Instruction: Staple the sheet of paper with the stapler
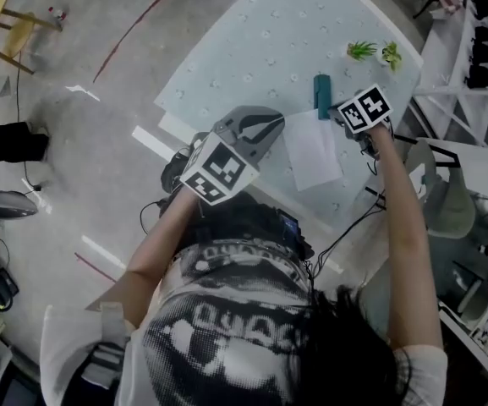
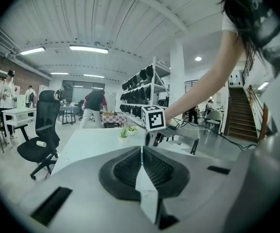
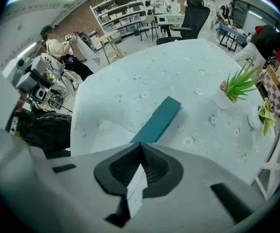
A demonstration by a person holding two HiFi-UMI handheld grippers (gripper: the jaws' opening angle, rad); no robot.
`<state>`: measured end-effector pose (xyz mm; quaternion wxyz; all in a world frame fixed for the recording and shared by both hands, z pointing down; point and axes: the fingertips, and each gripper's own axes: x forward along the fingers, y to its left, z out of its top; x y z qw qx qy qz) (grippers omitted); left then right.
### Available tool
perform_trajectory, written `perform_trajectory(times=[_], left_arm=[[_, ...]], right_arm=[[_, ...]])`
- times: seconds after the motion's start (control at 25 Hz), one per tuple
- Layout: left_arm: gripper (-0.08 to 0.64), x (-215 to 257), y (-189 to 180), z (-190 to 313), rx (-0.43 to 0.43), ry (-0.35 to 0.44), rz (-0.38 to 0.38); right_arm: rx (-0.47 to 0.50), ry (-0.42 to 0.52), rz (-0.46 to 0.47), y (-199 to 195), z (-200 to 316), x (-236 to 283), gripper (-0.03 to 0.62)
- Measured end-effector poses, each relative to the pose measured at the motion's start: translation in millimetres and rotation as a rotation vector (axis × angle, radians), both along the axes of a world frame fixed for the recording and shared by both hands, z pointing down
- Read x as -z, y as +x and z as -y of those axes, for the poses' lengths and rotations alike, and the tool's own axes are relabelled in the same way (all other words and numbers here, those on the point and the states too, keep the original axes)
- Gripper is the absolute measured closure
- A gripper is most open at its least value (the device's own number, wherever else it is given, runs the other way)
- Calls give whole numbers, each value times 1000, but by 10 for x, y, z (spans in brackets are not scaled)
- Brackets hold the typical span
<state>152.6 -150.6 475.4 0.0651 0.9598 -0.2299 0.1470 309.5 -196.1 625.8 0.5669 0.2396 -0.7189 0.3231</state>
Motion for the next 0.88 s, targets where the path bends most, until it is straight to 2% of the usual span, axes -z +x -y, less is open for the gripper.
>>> perform_trajectory(times=[0.4,0.52,0.88], left_arm=[[551,-207,256,66,-22,-54,-6],[551,-200,307,30,-44,-49,5],[551,-113,237,-48,-46,-25,43]], right_arm=[[31,-7,-44,-3,9,-53,588],[42,-3,-66,-20,-5,-85,589],[-77,101,51,2,-2,-46,589]])
